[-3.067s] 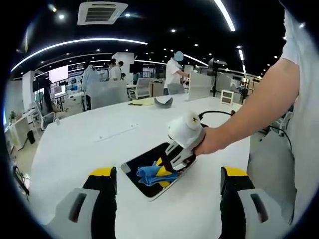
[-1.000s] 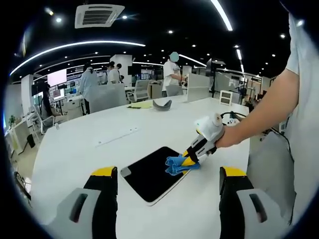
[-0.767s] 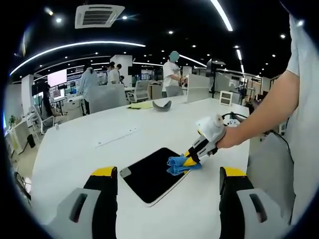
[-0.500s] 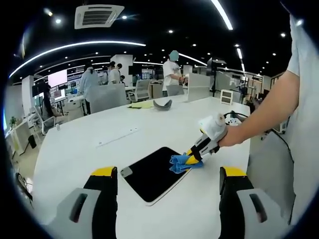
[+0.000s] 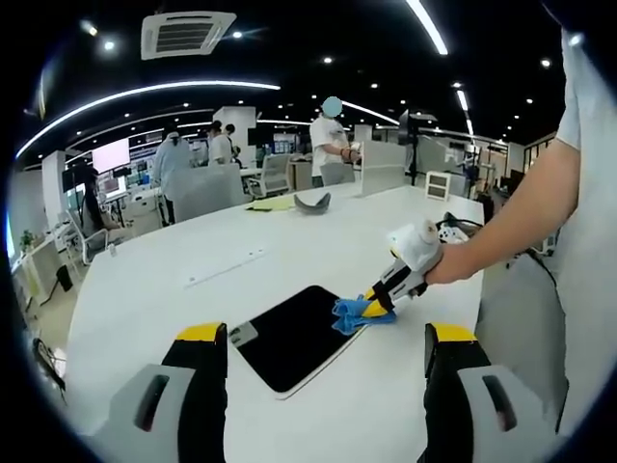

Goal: Wipe the mirror surface with the cleaning cloth until all visible marks leave the cleaned area.

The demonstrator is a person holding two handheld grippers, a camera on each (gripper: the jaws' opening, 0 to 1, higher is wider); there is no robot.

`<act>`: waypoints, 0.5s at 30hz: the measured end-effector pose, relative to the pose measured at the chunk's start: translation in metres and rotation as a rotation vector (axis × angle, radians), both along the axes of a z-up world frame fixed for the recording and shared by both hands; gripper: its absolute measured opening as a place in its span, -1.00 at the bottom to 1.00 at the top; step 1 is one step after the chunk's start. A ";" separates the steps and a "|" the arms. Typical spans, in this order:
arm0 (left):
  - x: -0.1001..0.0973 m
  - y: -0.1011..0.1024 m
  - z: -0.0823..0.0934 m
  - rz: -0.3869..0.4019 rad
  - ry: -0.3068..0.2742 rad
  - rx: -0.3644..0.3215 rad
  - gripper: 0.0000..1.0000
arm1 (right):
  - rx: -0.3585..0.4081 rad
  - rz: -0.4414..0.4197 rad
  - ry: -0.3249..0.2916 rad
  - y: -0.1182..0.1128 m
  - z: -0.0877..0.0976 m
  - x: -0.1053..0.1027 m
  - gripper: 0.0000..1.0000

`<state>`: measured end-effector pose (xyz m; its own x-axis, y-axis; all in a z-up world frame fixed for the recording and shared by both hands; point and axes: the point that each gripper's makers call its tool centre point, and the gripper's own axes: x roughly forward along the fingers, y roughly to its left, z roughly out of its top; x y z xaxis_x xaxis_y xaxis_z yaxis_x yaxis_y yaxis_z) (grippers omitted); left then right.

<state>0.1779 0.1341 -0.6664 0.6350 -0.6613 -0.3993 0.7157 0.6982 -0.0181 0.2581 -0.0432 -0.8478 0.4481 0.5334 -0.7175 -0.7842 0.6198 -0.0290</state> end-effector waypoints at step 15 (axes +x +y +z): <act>-0.014 -0.002 0.003 0.010 -0.007 0.006 0.68 | 0.014 -0.050 -0.001 -0.008 0.000 -0.004 -0.95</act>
